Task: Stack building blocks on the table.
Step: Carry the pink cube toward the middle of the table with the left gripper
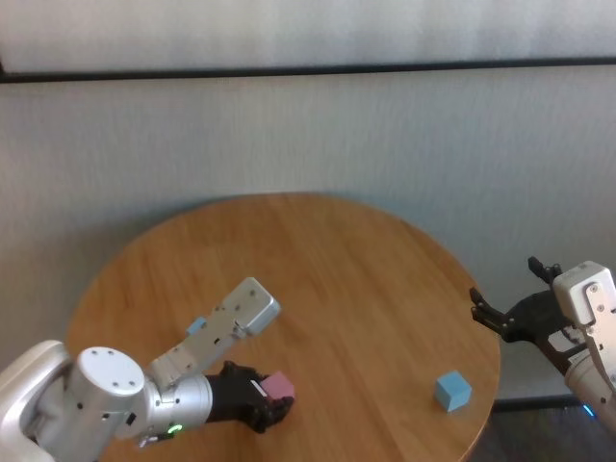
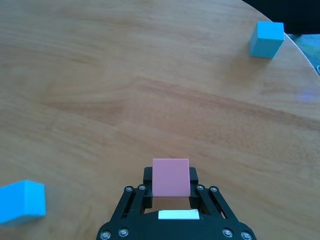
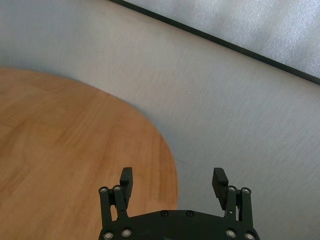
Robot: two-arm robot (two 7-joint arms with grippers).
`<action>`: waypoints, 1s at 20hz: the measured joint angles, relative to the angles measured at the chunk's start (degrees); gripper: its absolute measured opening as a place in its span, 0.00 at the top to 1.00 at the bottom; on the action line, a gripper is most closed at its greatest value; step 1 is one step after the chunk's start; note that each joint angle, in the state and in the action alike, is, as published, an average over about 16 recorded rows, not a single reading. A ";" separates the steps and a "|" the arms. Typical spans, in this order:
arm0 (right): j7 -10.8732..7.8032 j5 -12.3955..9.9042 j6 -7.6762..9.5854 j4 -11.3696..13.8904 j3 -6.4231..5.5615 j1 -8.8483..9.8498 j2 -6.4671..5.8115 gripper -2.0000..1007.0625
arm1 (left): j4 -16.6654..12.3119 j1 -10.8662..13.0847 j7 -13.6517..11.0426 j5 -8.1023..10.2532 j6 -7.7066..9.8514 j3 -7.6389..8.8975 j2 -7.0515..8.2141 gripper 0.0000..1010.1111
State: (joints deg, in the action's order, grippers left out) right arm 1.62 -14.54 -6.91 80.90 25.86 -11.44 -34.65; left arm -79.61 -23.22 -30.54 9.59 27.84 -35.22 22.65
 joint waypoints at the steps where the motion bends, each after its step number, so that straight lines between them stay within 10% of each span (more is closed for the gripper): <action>1: 0.00 0.00 0.00 0.00 0.00 0.00 0.00 0.01 | 0.74 -0.52 -0.36 -0.11 -0.13 -0.28 -0.36 0.61; 20: 0.00 0.00 0.00 0.00 0.00 0.00 0.00 0.01 | 5.11 -3.23 -2.63 0.30 -1.65 -1.55 -2.77 0.54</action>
State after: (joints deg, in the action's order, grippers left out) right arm 1.62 -14.54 -6.91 80.89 25.86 -11.44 -34.65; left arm -74.50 -26.45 -33.17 9.89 26.19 -36.77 19.87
